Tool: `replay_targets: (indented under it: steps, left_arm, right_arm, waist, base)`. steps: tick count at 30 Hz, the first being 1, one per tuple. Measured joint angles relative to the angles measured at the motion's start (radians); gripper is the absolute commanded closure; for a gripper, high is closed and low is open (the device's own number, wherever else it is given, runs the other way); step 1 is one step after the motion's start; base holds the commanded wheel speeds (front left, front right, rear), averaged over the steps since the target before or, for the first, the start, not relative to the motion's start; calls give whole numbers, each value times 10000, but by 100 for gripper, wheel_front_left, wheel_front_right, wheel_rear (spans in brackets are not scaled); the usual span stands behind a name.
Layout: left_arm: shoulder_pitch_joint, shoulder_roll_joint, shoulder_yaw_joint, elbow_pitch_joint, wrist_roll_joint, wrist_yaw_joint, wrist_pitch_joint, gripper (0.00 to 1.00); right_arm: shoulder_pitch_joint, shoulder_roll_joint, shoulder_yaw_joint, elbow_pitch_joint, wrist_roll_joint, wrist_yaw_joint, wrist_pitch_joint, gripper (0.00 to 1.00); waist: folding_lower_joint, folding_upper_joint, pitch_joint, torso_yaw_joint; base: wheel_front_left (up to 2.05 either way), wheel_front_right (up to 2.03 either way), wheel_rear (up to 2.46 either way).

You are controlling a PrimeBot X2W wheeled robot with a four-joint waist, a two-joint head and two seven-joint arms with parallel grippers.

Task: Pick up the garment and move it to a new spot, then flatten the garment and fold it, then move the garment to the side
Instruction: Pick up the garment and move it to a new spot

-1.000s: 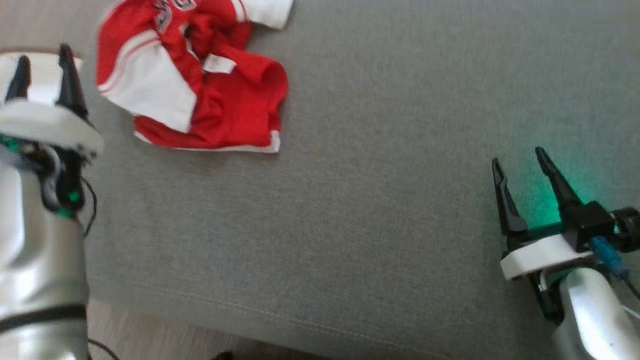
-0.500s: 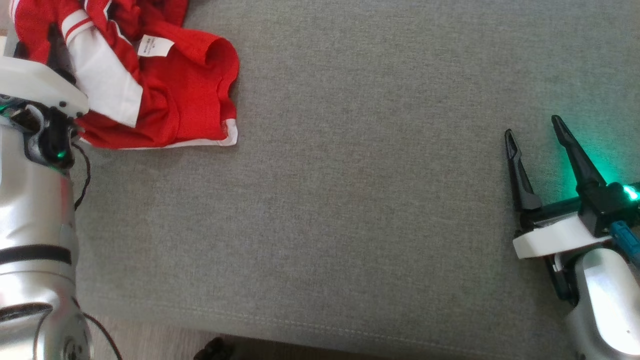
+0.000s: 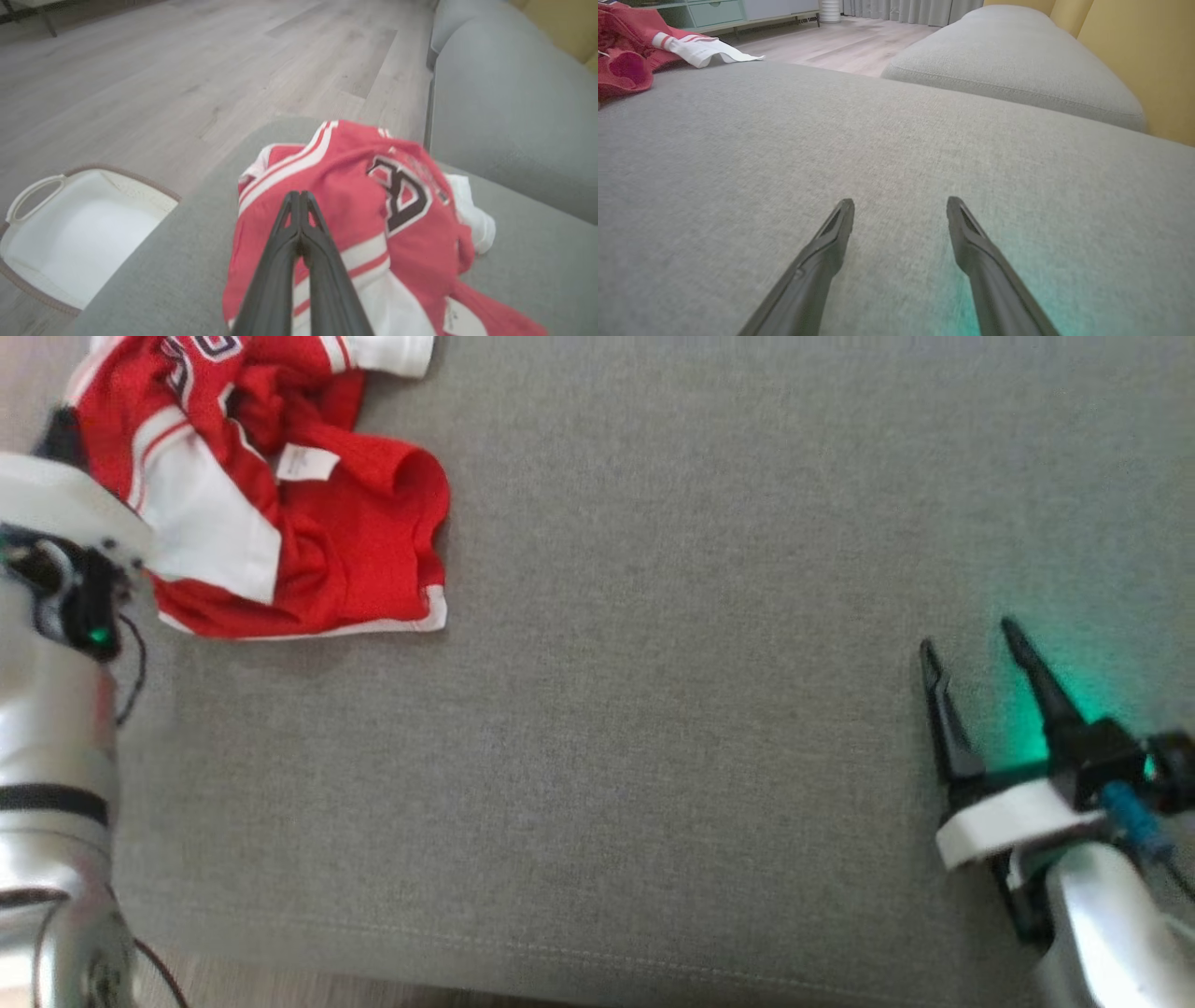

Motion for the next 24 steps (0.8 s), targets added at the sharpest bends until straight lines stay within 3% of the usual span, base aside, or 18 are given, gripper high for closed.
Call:
replay_targets:
  steps: [11, 19, 20, 22, 23, 24]
  left_arm:
    - [-894, 399, -949, -1526, -253, -163, 307, 100]
    - [439, 468, -1158, -4406, -1104, -163, 330, 98]
    - [806, 426, -1269, -4771, -1206, -163, 403, 86]
    - [1641, 320, -1467, -5532, -1258, -163, 535, 52]
    - [2059, 268, -1582, -5910, -1267, -161, 570, 11]
    - [2502, 217, -1645, -6293, -1267, -146, 581, 0]
  right_arm:
    - [622, 757, -105, 736, 105, 0, -96, 0]
    - [1290, 1020, -263, 556, 178, 2, -98, 0]
    - [1381, 1022, -301, 514, 178, 0, -98, 0]
    - [1483, 1047, -372, 401, 151, 0, -98, 0]
    - [1499, 1058, -437, 305, 128, 0, -98, 0]
    - [1509, 1060, -491, 199, 82, 0, -98, 0]
  waist:
    - [-1, 0, -1618, -205]
    - [-1, 0, -2541, -485]
    - [-1, 0, -2623, -502]
    - [-1, 0, -2781, -540]
    - [-1, 0, -2853, -561]
    - [-1, 0, -2931, -585]
  base:
    - [0, 0, 0]
    - [0, 0, 0]
    - [0, 0, 0]
    - [0, 0, 0]
    - [0, 0, 0]
    - [0, 0, 0]
